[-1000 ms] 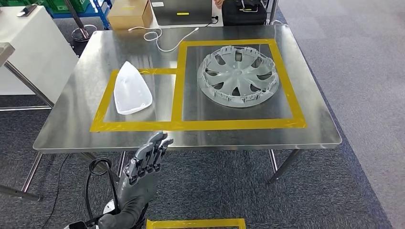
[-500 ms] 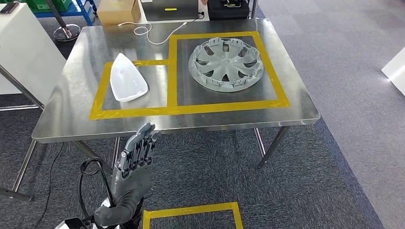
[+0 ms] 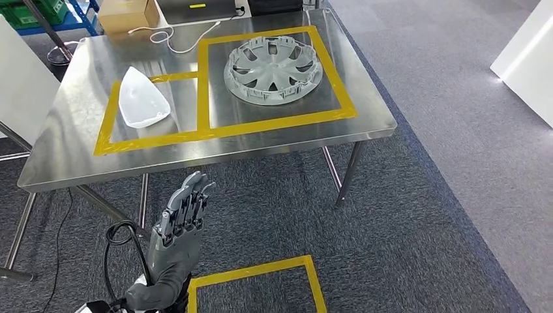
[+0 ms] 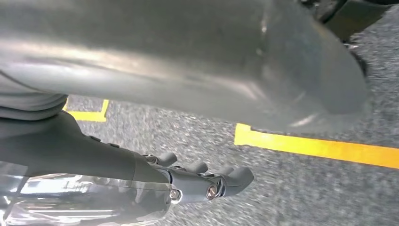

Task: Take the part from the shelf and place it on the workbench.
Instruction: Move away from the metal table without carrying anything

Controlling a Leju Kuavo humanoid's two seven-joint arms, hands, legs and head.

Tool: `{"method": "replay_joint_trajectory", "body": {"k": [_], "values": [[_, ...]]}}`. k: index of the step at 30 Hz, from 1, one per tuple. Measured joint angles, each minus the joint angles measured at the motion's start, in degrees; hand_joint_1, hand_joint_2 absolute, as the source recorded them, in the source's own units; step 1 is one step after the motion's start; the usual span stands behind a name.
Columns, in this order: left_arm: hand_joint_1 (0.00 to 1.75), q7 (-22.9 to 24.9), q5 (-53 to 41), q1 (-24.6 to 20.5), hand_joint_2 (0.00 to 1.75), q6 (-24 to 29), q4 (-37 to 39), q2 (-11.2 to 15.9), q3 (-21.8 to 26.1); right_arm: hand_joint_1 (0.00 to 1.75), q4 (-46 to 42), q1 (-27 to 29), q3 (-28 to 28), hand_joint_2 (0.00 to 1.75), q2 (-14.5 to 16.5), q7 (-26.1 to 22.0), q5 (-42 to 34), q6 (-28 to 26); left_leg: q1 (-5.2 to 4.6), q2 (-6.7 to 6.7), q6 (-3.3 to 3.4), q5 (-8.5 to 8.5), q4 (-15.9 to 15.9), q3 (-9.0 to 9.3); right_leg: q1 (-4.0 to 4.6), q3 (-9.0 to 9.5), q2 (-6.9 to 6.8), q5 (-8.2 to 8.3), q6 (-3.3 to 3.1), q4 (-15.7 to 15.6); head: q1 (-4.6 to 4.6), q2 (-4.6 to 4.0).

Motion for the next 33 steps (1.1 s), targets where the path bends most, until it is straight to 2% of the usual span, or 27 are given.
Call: {"method": "replay_joint_trajectory", "body": {"k": [1,2,3,4,5,7,8,9,10,12,13,14,15,17,18,19,22,24,25,27,28,29,30,31,33], "values": [[0.00,0.0,-0.1,0.1,0.00,0.2,0.0,0.0,0.2,0.00,0.0,0.0,0.0,0.00,0.1,0.2,0.2,0.0,-0.16,-0.09,0.52,1.73,-3.1,2.66,0.17,-0.63,0.27,0.60,0.01,0.0,0.00,0.00],[0.00,0.0,0.0,0.1,0.00,0.3,0.0,0.1,0.5,0.00,0.0,0.0,0.0,0.00,0.2,0.4,0.5,0.1,-0.40,-0.26,1.26,2.64,-7.5,5.81,0.25,-1.07,0.49,1.12,0.05,0.0,0.04,0.00],[0.00,0.0,0.1,0.1,0.00,0.4,0.0,0.1,0.8,0.00,0.0,0.0,0.0,0.00,0.4,0.7,0.8,0.1,-0.61,-0.38,1.85,2.85,-11.8,8.75,0.28,-1.35,0.68,1.60,0.21,0.0,0.04,0.00],[0.00,0.0,0.3,0.1,0.00,0.5,0.0,0.1,1.2,0.00,0.0,0.0,0.0,0.00,0.6,0.8,1.0,0.0,-0.88,-0.47,2.36,2.59,-15.1,10.72,0.21,-1.44,0.79,2.02,0.49,-0.1,0.06,0.00],[0.00,0.0,0.5,0.1,0.00,0.5,0.1,0.1,1.7,0.00,0.0,0.0,0.0,0.00,0.8,1.0,1.1,0.0,-1.09,-0.50,2.76,2.11,-17.0,11.69,0.04,-1.43,0.81,2.45,0.88,-0.3,-0.02,0.01],[0.00,0.2,1.1,0.6,0.00,0.4,0.4,0.0,3.2,0.00,0.0,0.0,0.0,0.00,0.9,1.1,0.9,-0.3,-1.22,-0.34,3.30,3.06,-18.3,11.61,-0.16,-1.36,0.70,3.43,1.73,-1.0,-0.15,0.01],[0.00,0.6,1.6,1.1,0.00,0.4,0.6,-0.2,4.4,0.00,0.0,0.0,0.0,0.00,1.0,1.2,0.8,-0.5,-1.12,-0.21,3.54,3.91,-18.9,11.44,-0.22,-1.50,0.54,3.25,2.02,-0.9,-0.16,0.01],[0.00,1.3,2.2,1.8,0.00,0.6,1.1,-0.4,5.9,0.00,0.0,0.0,0.0,0.00,1.0,1.3,0.5,-0.7,-1.01,-0.04,3.77,4.85,-19.4,11.17,-0.22,-1.94,0.37,2.14,2.21,0.1,-0.08,0.00],[0.00,2.3,3.0,2.6,0.00,0.8,1.8,-0.8,7.9,0.00,0.0,0.1,-0.1,0.00,1.0,1.6,0.1,-0.9,-0.87,0.16,3.84,5.70,-19.8,10.79,-0.26,-2.83,0.18,0.01,2.37,2.5,0.03,0.00],[0.00,4.1,4.5,4.5,0.00,1.2,3.8,-1.4,12.9,0.00,0.0,0.3,-0.4,0.00,1.1,2.3,-0.5,-1.1,-0.90,0.60,3.86,6.65,-19.8,9.53,-0.37,-5.20,0.03,-5.22,2.80,9.9,0.16,0.00],[0.00,4.7,5.0,5.3,0.00,0.9,5.1,-1.7,16.0,0.00,0.0,0.5,-0.7,0.00,1.2,2.7,-0.8,-1.2,-0.89,0.81,3.69,7.00,-19.6,8.87,-0.43,-5.82,-0.05,-6.88,3.01,12.9,0.21,0.00],[0.00,4.9,5.1,5.9,0.00,0.1,6.7,-2.2,19.5,0.00,0.0,0.7,-1.0,0.00,1.3,3.0,-1.0,-1.2,-0.86,0.99,3.52,7.24,-19.3,8.28,-0.50,-5.44,-0.15,-7.43,3.19,14.1,0.21,0.00],[0.00,4.8,4.7,6.4,0.00,-1.3,8.5,-2.8,23.5,0.00,0.0,1.0,-1.3,0.00,1.3,3.2,-1.2,-1.2,-0.80,1.09,3.33,7.39,-18.9,7.75,-0.59,-3.85,-0.27,-6.93,3.31,12.9,0.23,0.00],[0.00,4.0,3.0,6.7,0.00,-4.8,11.8,-4.3,32.1,0.00,-0.1,1.3,-1.8,0.00,1.6,3.5,-1.4,-1.3,-0.66,1.33,2.85,7.38,-17.6,6.66,-0.79,1.44,-0.50,-5.01,3.33,5.7,0.22,0.00],[0.00,3.7,2.0,6.7,0.00,-6.3,12.9,-5.2,35.8,0.00,-0.1,1.4,-2.0,0.00,1.7,3.6,-1.4,-1.3,-0.70,1.43,2.52,7.23,-16.7,6.11,-0.76,3.48,-0.47,-4.34,3.07,2.4,0.16,0.00],[0.00,3.6,1.1,6.7,0.00,-7.4,13.6,-6.0,38.9,0.00,-0.2,1.4,-2.2,0.00,1.9,3.6,-1.4,-1.4,-0.77,1.50,2.17,7.12,-16.1,5.64,-0.69,4.61,-0.44,-4.12,2.71,0.4,0.04,0.00],[0.00,3.6,-0.5,6.5,0.00,-8.9,15.0,-8.2,44.8,0.00,-0.2,1.5,-2.8,0.00,2.3,3.7,-1.4,-1.4,-0.76,1.39,1.18,7.17,-15.4,5.07,-0.36,4.61,-0.36,-3.87,1.35,-0.1,-0.15,0.00],[0.00,3.7,-0.9,6.4,0.00,-9.1,15.5,-9.2,47.4,0.00,-0.2,1.5,-3.0,0.00,2.5,3.7,-1.4,-1.4,-0.52,0.89,0.46,5.97,-13.9,4.43,-0.45,4.42,-0.45,-3.42,0.56,-0.3,-0.36,0.00],[0.00,3.7,-1.1,6.4,0.00,-9.1,15.7,-9.5,48.4,0.00,-0.3,1.4,-3.1,0.00,2.5,3.7,-1.4,-1.4,-0.36,0.55,0.09,4.32,-11.6,3.43,-0.51,4.24,-0.50,-3.20,0.22,-0.4,-0.49,0.00],[0.00,3.7,-1.2,6.4,0.00,-9.3,16.0,-9.8,49.8,0.00,-0.3,1.4,-3.3,0.00,2.6,3.7,-1.4,-1.4,-0.07,0.16,-0.43,0.14,-4.2,0.32,-0.36,3.67,-0.52,-2.93,-0.13,-0.3,-0.72,0.00],[0.00,3.9,-1.2,6.4,0.00,-9.2,16.3,-9.9,50.4,0.00,-0.3,1.5,-3.3,0.00,2.6,3.7,-1.4,-1.4,0.04,0.12,-0.55,-1.24,-0.8,-1.08,-0.27,3.38,-0.51,-2.83,-0.20,-0.2,-0.71,0.00],[0.00,4.3,-1.2,6.4,0.00,-8.8,16.6,-10.0,51.1,0.00,-0.3,1.5,-3.3,0.00,2.6,3.7,-1.4,-1.4,0.07,0.11,-0.54,-1.49,0.7,-1.61,-0.18,3.16,-0.50,-2.75,-0.22,-0.1,-0.72,0.00],[0.00,4.8,-1.1,6.4,0.00,-8.2,17.1,-10.0,52.0,0.00,-0.3,1.5,-3.4,0.00,2.7,3.7,-1.4,-1.4,0.08,0.11,-0.42,-0.56,-0.1,-0.94,-0.11,3.04,-0.45,-2.67,-0.19,0.0,-0.71,0.00],[0.00,5.3,-1.1,6.3,0.00,-7.3,17.8,-10.0,53.6,0.00,-0.3,1.5,-3.4,0.00,2.8,3.7,-1.4,-1.3,0.06,0.10,-0.15,1.26,-3.2,0.87,-0.02,3.02,-0.34,-2.60,-0.16,0.0,-0.73,0.00],[0.00,5.7,-1.4,5.6,0.00,-6.2,19.7,-10.0,58.1,0.00,-0.3,1.4,-3.6,0.00,3.2,3.6,-1.4,-1.3,-0.19,0.10,0.74,4.35,-11.6,5.34,0.16,3.09,-0.10,-2.38,0.05,0.0,-0.68,0.00]]}}
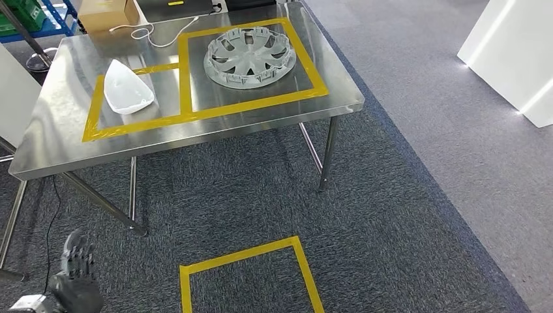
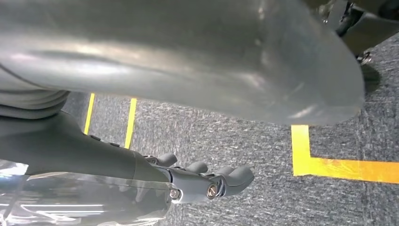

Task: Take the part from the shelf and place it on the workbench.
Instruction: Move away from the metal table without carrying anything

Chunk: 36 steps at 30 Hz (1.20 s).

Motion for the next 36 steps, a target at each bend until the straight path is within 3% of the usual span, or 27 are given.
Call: {"method": "replay_joint_trajectory", "body": {"k": [2,4,6,8,10,11,12,13,15,17,21,23,25,26,27,28,30,32,36], "values": [[0.00,-0.4,-1.2,-1.2,0.00,0.2,2.1,0.1,5.2,0.00,0.0,0.0,-0.2,0.00,0.4,-0.2,0.1,0.0,-0.42,0.03,0.79,0.87,-4.2,1.86,-0.05,-0.04,0.04,0.34,0.54,-0.2,-0.09,0.00],[0.00,-0.7,-3.5,-2.7,0.00,0.9,4.3,0.2,10.2,0.00,0.0,-0.1,-0.4,0.00,0.6,-0.6,0.2,0.1,-0.60,0.03,1.32,1.34,-4.8,1.78,-0.14,0.02,-0.13,0.74,1.27,-0.6,-0.24,0.00],[0.00,-0.3,-7.0,-4.3,0.87,2.8,7.1,0.2,14.7,0.00,0.0,-0.3,-0.5,0.00,0.7,-1.2,0.4,0.2,-0.32,0.07,1.86,2.34,-5.9,2.09,-0.09,-0.29,-0.28,0.05,1.80,0.1,-0.10,0.00],[0.00,1.6,-11.3,-6.0,1.75,5.9,11.6,0.5,18.7,0.00,-0.1,-0.4,-0.6,0.00,0.7,-1.4,0.7,0.3,-0.07,0.16,2.30,3.16,-6.7,2.17,-0.08,-2.42,-0.33,-3.23,2.00,4.8,0.05,0.00],[0.00,5.4,-17.1,-7.6,1.75,10.9,19.5,1.8,22.6,0.00,0.0,-0.5,-0.6,0.00,0.7,-1.0,1.1,0.6,-0.19,0.25,2.49,3.35,-6.7,1.77,-0.08,-5.53,-0.33,-6.84,2.15,12.0,0.06,0.00],[0.00,7.4,-20.5,-8.2,1.75,14.1,24.8,2.8,24.3,0.00,0.0,-0.4,-0.6,0.00,0.7,-0.7,1.3,0.9,-0.27,0.30,2.46,3.32,-6.5,1.60,-0.09,-6.30,-0.35,-7.40,2.24,14.1,0.08,0.00],[0.00,9.4,-23.5,-8.7,1.31,17.1,30.5,3.9,25.8,0.00,0.0,-0.4,-0.6,0.00,0.7,-0.4,1.4,1.2,-0.33,0.33,2.40,3.21,-6.1,1.35,-0.09,-6.15,-0.37,-6.94,2.30,14.2,0.09,0.00],[0.00,11.2,-26.0,-9.0,0.87,19.5,35.9,4.9,27.0,0.00,-0.1,-0.4,-0.6,0.00,0.7,-0.1,1.5,1.4,-0.35,0.33,2.31,2.99,-5.5,1.03,-0.10,-4.97,-0.40,-5.56,2.29,12.2,0.14,0.00],[0.00,15.5,-29.2,-9.5,0.00,22.0,45.2,6.2,28.5,0.00,-0.1,-0.4,-0.6,0.00,0.5,0.4,1.9,1.9,-0.47,0.28,1.93,2.21,-3.6,0.13,-0.04,-1.39,-0.47,-2.79,1.96,5.6,0.19,0.00],[0.00,20.0,-30.9,-10.0,0.00,22.1,51.9,6.8,29.5,0.00,-0.1,-0.5,-0.6,0.00,0.4,0.8,2.4,2.2,-0.65,0.22,1.36,1.51,-2.2,-0.60,0.08,0.39,-0.50,-2.01,1.47,1.9,0.15,0.00],[0.00,23.9,-32.7,-10.6,0.00,19.7,59.5,7.0,30.5,0.00,-0.1,-0.6,-0.6,0.00,0.3,1.1,3.1,2.5,-0.56,0.09,0.31,0.73,-1.1,-1.03,-0.06,0.32,-0.55,-1.69,0.38,1.3,0.10,0.00],[0.00,25.1,-32.9,-10.8,0.00,18.5,61.8,7.2,30.9,0.00,-0.1,-0.6,-0.6,0.00,0.3,1.1,3.3,2.5,-0.22,-0.07,-0.40,-2.19,3.2,-2.83,-0.34,0.30,-0.65,-1.33,-0.13,0.9,-0.04,0.00],[0.00,26.2,-32.8,-11.0,0.00,18.0,63.6,7.4,31.6,0.00,-0.1,-0.5,-0.5,0.00,0.2,1.2,3.6,2.5,0.18,-0.10,-1.10,-5.89,10.5,-6.05,-0.36,0.07,-0.65,-1.25,-0.24,1.0,-0.15,0.00],[0.00,26.5,-32.8,-11.0,0.00,18.0,64.2,7.6,31.9,0.00,-0.1,-0.5,-0.5,0.00,0.2,1.2,3.7,2.5,0.37,-0.10,-1.32,-6.63,13.0,-7.18,-0.37,-0.01,-0.65,-1.25,-0.24,1.0,-0.15,0.00],[0.00,26.5,-32.7,-11.1,0.00,18.3,64.8,7.7,32.2,0.00,-0.1,-0.5,-0.5,0.00,0.2,1.4,3.8,2.5,0.50,-0.09,-1.43,-6.20,13.6,-7.39,-0.40,-0.05,-0.64,-1.27,-0.21,1.1,-0.14,0.00],[0.00,26.1,-32.8,-11.1,0.00,18.7,65.3,7.8,32.5,0.00,-0.1,-0.5,-0.5,0.00,0.2,1.6,3.9,2.4,0.60,-0.09,-1.44,-4.71,11.8,-6.49,-0.44,-0.03,-0.61,-1.29,-0.16,1.2,-0.15,0.00],[0.00,24.5,-33.3,-11.4,0.00,19.6,65.8,8.0,32.9,0.00,-0.1,-0.5,-0.5,0.00,0.3,2.0,3.9,2.2,0.65,-0.10,-1.17,-0.95,4.0,-2.70,-0.48,0.07,-0.55,-1.33,0.12,1.3,-0.14,0.00],[0.00,23.1,-33.9,-11.8,0.00,20.1,66.1,8.2,33.2,0.00,-0.1,-0.6,-0.5,0.00,0.5,2.2,3.9,2.0,0.35,-0.12,-0.56,0.69,-1.3,-0.38,-0.41,0.05,-0.54,-1.26,0.79,1.3,-0.11,0.00],[0.00,22.5,-34.2,-12.1,0.00,20.4,66.6,8.5,33.4,0.00,-0.1,-0.6,-0.5,0.00,0.7,2.4,3.9,1.9,0.20,-0.09,1.03,1.45,-2.9,-0.04,-0.49,0.05,-0.57,-1.25,2.36,1.2,-0.05,0.00]]}}
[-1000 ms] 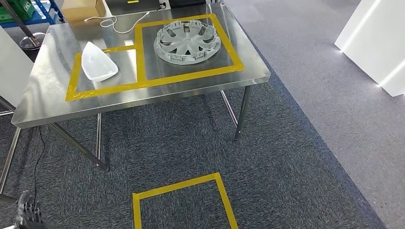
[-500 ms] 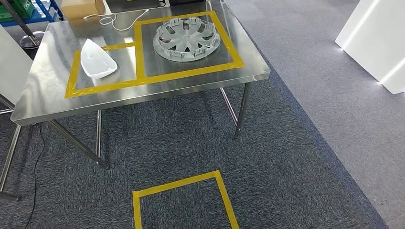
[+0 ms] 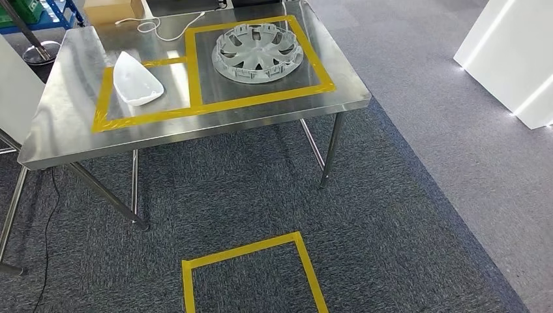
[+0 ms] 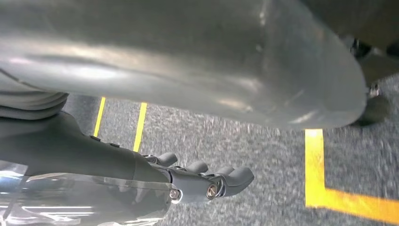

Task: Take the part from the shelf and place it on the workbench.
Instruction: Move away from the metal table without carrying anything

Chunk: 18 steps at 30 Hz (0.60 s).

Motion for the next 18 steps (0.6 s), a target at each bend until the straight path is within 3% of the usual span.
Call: {"method": "replay_joint_trajectory", "body": {"k": [2,4,5,6,7,9,11,15,16,18], "values": [[0.00,-0.2,-0.3,-0.1,0.00,0.0,0.2,0.1,0.0,0.00,0.0,0.0,0.0,0.00,0.0,0.0,0.0,0.0,0.14,0.10,0.86,0.72,-0.8,0.19,-0.01,-1.52,0.04,-2.55,0.24,3.4,0.16,0.00],[0.00,-0.8,-1.4,-0.1,0.00,0.1,0.4,0.2,0.0,0.00,0.0,0.1,0.0,0.00,0.0,0.0,-0.1,-0.1,-0.17,0.17,1.20,0.92,-0.8,-0.15,-0.02,-4.82,0.08,-6.44,0.21,10.6,0.26,0.00],[0.00,-1.1,-2.2,-0.1,0.00,0.2,0.5,0.2,0.0,0.00,0.0,0.1,0.0,0.00,0.0,0.0,-0.2,-0.1,-0.33,0.17,1.23,0.93,-0.8,-0.28,-0.02,-6.14,0.08,-7.50,0.22,13.5,0.27,0.00],[0.00,-1.5,-3.2,0.0,0.00,0.3,0.5,0.2,-0.1,0.00,0.0,0.2,0.0,0.00,0.0,0.0,-0.3,-0.1,-0.48,0.15,1.25,0.94,-0.7,-0.35,-0.02,-6.61,0.08,-7.48,0.17,14.7,0.26,0.00],[0.00,-1.7,-4.1,0.0,0.00,0.4,0.6,0.2,-0.2,0.00,0.0,0.2,0.0,0.00,0.0,-0.1,-0.4,-0.1,-0.60,0.11,1.25,0.94,-0.6,-0.34,0.01,-5.95,0.08,-6.35,0.05,13.7,0.27,0.00],[0.00,-2.1,-5.2,0.0,0.00,0.1,0.8,0.2,-0.5,0.00,0.0,0.2,0.0,0.00,0.0,-0.3,-0.5,-0.1,-0.73,0.04,1.15,0.87,-0.5,-0.26,0.24,-2.14,0.07,-2.72,-0.52,6.4,0.28,0.00],[0.00,-2.3,-5.7,0.0,0.00,-0.2,1.0,0.3,-0.6,0.00,0.0,0.1,0.0,0.00,0.0,-0.4,-0.5,-0.1,-0.93,0.05,0.78,0.69,-0.1,-0.33,0.62,0.77,0.00,-0.65,-1.01,0.4,0.24,0.00],[0.00,-2.5,-6.4,0.0,0.00,-1.5,1.1,0.4,-0.8,0.00,0.0,0.1,0.0,0.00,0.1,-0.8,-0.5,-0.1,-0.96,0.05,-0.34,0.38,0.2,-0.51,0.61,1.20,-0.04,-0.10,-1.71,-1.2,0.21,0.00],[0.00,-2.7,-6.4,0.0,0.00,-2.3,1.1,0.5,-0.9,0.00,0.0,0.1,0.0,0.00,0.1,-0.9,-0.5,-0.2,-0.85,-0.02,-0.69,-0.46,1.3,-0.95,0.43,1.26,-0.09,0.09,-2.05,-1.5,0.08,0.00],[0.00,-3.5,-6.5,0.2,0.00,-3.8,1.2,0.6,-0.9,0.00,0.0,0.1,0.0,0.00,0.1,-0.9,-0.5,-0.3,-0.38,-0.17,-1.44,-3.80,6.7,-3.29,0.24,1.25,-0.18,0.35,-2.49,-1.8,-0.17,0.00]]}}
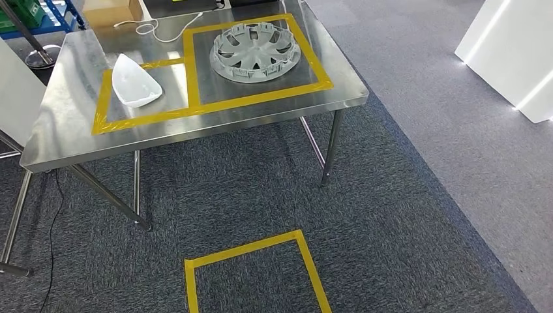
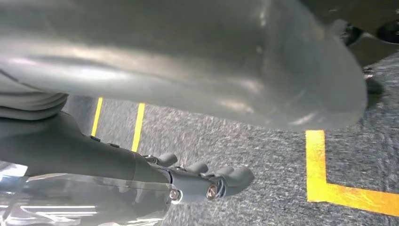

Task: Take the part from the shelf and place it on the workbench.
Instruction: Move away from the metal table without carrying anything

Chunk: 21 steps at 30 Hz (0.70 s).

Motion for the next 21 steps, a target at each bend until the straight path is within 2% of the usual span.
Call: {"method": "replay_joint_trajectory", "body": {"k": [1,2,3,4,5,6,8,9,11,13,14,15,17,18,19,20,21], "values": [[0.00,-0.4,0.0,0.1,0.00,-0.4,0.0,0.0,0.0,0.00,0.0,0.0,0.0,0.00,0.0,0.0,0.0,0.0,0.27,-0.01,-0.34,-1.91,3.8,-1.70,0.00,-0.11,-0.01,0.02,-0.09,0.0,-0.08,0.00],[0.00,-0.7,0.0,0.1,0.00,-0.6,0.0,0.0,0.0,0.00,0.0,0.0,0.0,0.00,0.0,0.0,0.0,0.0,0.53,0.00,-0.63,-3.13,7.0,-3.14,0.00,-0.21,0.00,0.02,-0.08,0.1,-0.07,0.00],[0.00,-0.7,-0.1,0.2,0.00,-0.6,0.0,0.0,0.1,0.00,0.0,0.0,0.0,0.00,0.0,0.0,0.0,0.0,0.74,0.01,-0.86,-3.34,8.6,-3.88,-0.03,-0.27,0.01,0.00,-0.05,0.2,-0.08,0.00],[0.00,-0.6,-0.2,0.3,0.00,-0.5,0.0,0.1,0.1,0.00,0.0,0.0,0.0,0.00,0.0,0.1,0.0,0.0,0.91,0.02,-1.01,-2.43,8.1,-3.59,-0.08,-0.29,0.04,-0.04,0.01,0.3,-0.08,0.00],[0.00,-0.6,-0.2,0.3,0.00,-0.4,0.0,0.2,0.2,0.00,0.0,0.0,0.0,0.00,0.0,0.1,0.0,0.0,1.04,0.03,-1.06,-0.62,5.4,-2.24,-0.15,-0.25,0.09,-0.11,0.12,0.4,-0.09,0.00],[0.00,-0.6,-0.2,0.3,0.00,-0.4,0.0,0.2,0.3,0.00,0.0,0.0,0.0,0.00,0.1,0.1,0.0,0.0,1.12,0.03,-1.01,1.40,1.3,-0.21,-0.22,-0.18,0.12,-0.19,0.29,0.5,-0.09,0.00],[0.00,-1.0,0.1,0.2,0.00,-0.9,0.0,0.3,0.7,0.00,0.0,0.0,0.0,0.00,0.1,0.1,0.1,0.0,0.92,0.01,-0.64,3.65,-5.2,2.87,-0.18,-0.10,0.15,-0.25,0.91,0.5,-0.07,0.00],[0.00,-1.6,0.2,0.1,0.00,-1.3,0.0,0.3,0.8,0.00,0.0,0.0,0.0,0.00,0.1,0.1,0.1,0.0,0.76,-0.02,-0.38,3.88,-6.7,3.44,-0.15,-0.10,0.15,-0.21,1.29,0.5,-0.05,0.00],[0.00,-3.2,0.5,0.1,0.00,-2.3,0.0,0.3,1.1,0.00,0.0,0.0,0.0,0.00,0.1,0.1,0.1,0.0,0.57,-0.07,0.36,4.01,-7.1,3.40,-0.16,-0.02,0.13,0.02,2.15,0.2,0.00,0.00],[0.00,-4.5,0.6,0.2,0.00,-2.8,0.0,0.3,1.2,0.00,0.0,0.0,0.0,0.00,0.1,0.0,0.1,0.0,0.71,0.01,1.30,4.55,-7.9,3.73,-0.26,-0.21,0.15,-0.65,2.73,0.9,0.04,0.00],[0.00,-4.8,0.5,0.2,0.00,-2.9,0.0,0.3,1.3,0.00,0.0,0.0,0.0,0.00,0.1,0.0,0.1,0.0,0.80,0.07,1.75,4.85,-8.3,3.86,-0.25,-1.01,0.18,-1.92,2.85,2.7,0.11,0.00],[0.00,-4.9,0.5,0.2,0.00,-2.9,0.0,0.3,1.3,0.00,0.0,0.0,-0.1,0.00,0.1,0.0,0.1,-0.1,0.79,0.13,2.04,5.04,-8.5,3.91,-0.29,-2.43,0.22,-3.77,2.86,5.7,0.20,0.00],[0.00,-5.0,0.3,0.2,0.00,-2.9,0.0,0.3,1.4,0.00,0.0,0.1,-0.1,0.00,0.1,0.0,0.1,-0.1,0.56,0.18,2.29,5.12,-8.5,3.71,-0.26,-6.17,0.25,-7.33,2.87,13.4,0.32,0.00],[0.00,-5.1,0.3,0.2,0.00,-2.8,0.0,0.3,1.5,0.00,0.0,0.2,-0.1,0.00,0.1,0.0,0.1,-0.1,0.43,0.17,2.32,5.12,-8.5,3.68,-0.27,-7.36,0.25,-7.88,2.88,15.8,0.33,0.00],[0.00,-5.1,0.2,0.3,0.00,-2.8,0.0,0.3,1.6,0.00,0.0,0.2,-0.1,0.00,0.1,0.0,0.1,-0.1,0.33,0.14,2.33,5.11,-8.4,3.69,-0.27,-7.55,0.25,-7.28,2.84,16.1,0.33,0.00],[0.00,-5.1,0.2,0.3,0.00,-2.8,0.1,0.2,1.7,0.00,0.0,0.3,-0.1,0.00,0.2,0.0,0.1,-0.1,0.25,0.09,2.31,5.06,-8.3,3.75,-0.26,-6.54,0.25,-5.60,2.70,14.0,0.34,0.00],[0.00,-5.1,0.2,0.3,0.00,-2.8,0.1,0.2,1.7,0.00,0.0,0.3,-0.1,0.00,0.2,0.0,0.1,-0.2,0.20,0.03,2.25,4.98,-8.2,3.82,-0.21,-4.71,0.24,-3.44,2.47,10.2,0.35,0.00]]}}
